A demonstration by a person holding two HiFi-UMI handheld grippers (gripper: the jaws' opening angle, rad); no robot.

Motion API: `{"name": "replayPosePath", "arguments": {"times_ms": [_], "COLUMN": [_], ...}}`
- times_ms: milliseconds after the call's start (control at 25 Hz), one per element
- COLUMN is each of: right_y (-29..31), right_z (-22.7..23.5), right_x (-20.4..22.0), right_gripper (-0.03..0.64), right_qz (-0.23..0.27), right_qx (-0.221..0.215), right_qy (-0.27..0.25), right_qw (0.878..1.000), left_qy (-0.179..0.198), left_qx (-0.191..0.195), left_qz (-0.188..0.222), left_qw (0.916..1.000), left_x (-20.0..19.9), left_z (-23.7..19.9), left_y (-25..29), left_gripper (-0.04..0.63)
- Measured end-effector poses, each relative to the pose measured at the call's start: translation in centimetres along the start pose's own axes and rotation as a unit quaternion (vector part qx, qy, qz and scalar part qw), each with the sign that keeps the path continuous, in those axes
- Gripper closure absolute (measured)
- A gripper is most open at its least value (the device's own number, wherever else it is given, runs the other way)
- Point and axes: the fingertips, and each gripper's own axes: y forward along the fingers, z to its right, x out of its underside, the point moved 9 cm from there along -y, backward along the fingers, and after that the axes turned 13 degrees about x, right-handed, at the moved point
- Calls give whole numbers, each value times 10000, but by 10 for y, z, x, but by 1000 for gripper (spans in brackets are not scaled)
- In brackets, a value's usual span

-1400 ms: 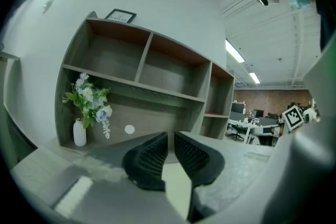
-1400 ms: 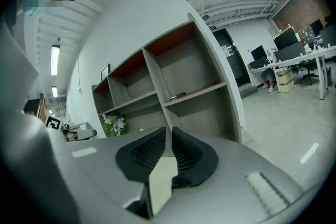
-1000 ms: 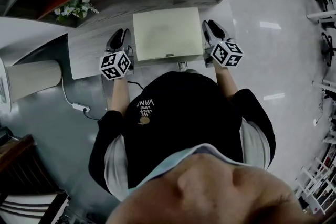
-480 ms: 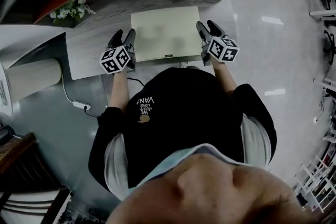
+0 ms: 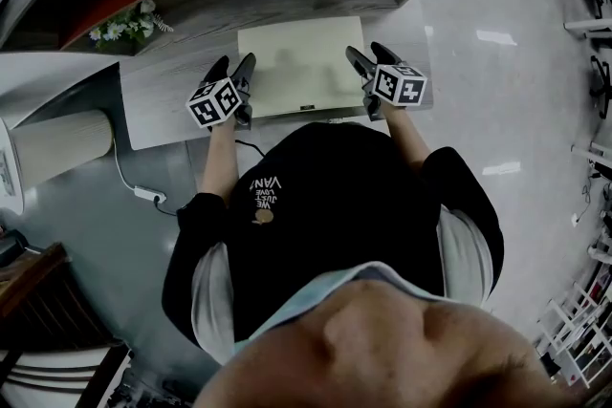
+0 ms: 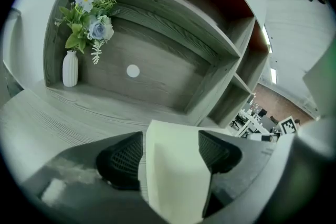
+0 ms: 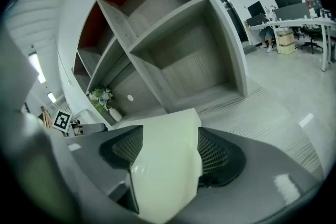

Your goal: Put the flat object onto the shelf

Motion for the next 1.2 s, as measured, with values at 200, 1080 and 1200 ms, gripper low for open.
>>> {"name": "replayPosePath", "arguments": {"times_ms": [200, 1080, 1200], "right_y": [17, 43, 41], "right_z": [7, 13, 12], "right_x": [7, 17, 16], "right_gripper": [295, 324, 331], "right_qz": [-324, -940, -921], "right_qx": [26, -273, -205], "right_qy": [16, 148, 120], "right_qw": [9995, 9951, 9955], "left_qy": [-99, -439, -480], "left_qx": [-6, 30, 29], "left_qz": [-201, -668, -651], "left_qw": [9997, 9968, 9967], "left_x": [5, 18, 18], "left_z": [-6, -10, -10], "left_y": [12, 37, 35], "left_gripper": [267, 299, 316]}}
